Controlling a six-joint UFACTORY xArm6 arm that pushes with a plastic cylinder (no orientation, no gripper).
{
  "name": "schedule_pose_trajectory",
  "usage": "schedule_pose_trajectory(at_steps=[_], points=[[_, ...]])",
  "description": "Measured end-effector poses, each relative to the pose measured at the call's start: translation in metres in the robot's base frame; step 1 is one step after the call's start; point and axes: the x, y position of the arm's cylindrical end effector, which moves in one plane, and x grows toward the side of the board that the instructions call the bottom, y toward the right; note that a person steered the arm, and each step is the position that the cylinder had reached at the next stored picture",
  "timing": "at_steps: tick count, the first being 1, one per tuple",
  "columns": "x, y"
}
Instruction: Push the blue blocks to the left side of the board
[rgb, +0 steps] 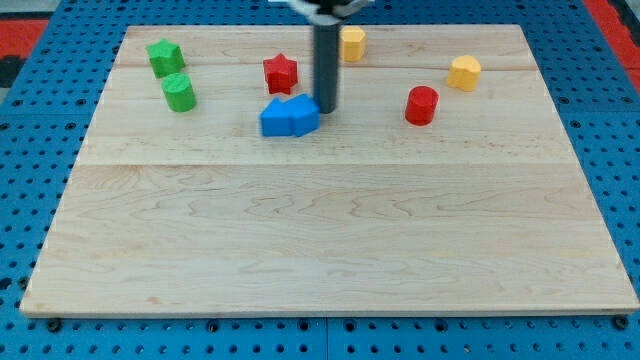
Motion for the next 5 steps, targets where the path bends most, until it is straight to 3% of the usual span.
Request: schedule_pose_trajectory(at_steps=[2, 3, 5], points=[[0.011, -0.062], [0.041, -0.043], [-0.001, -0.155]])
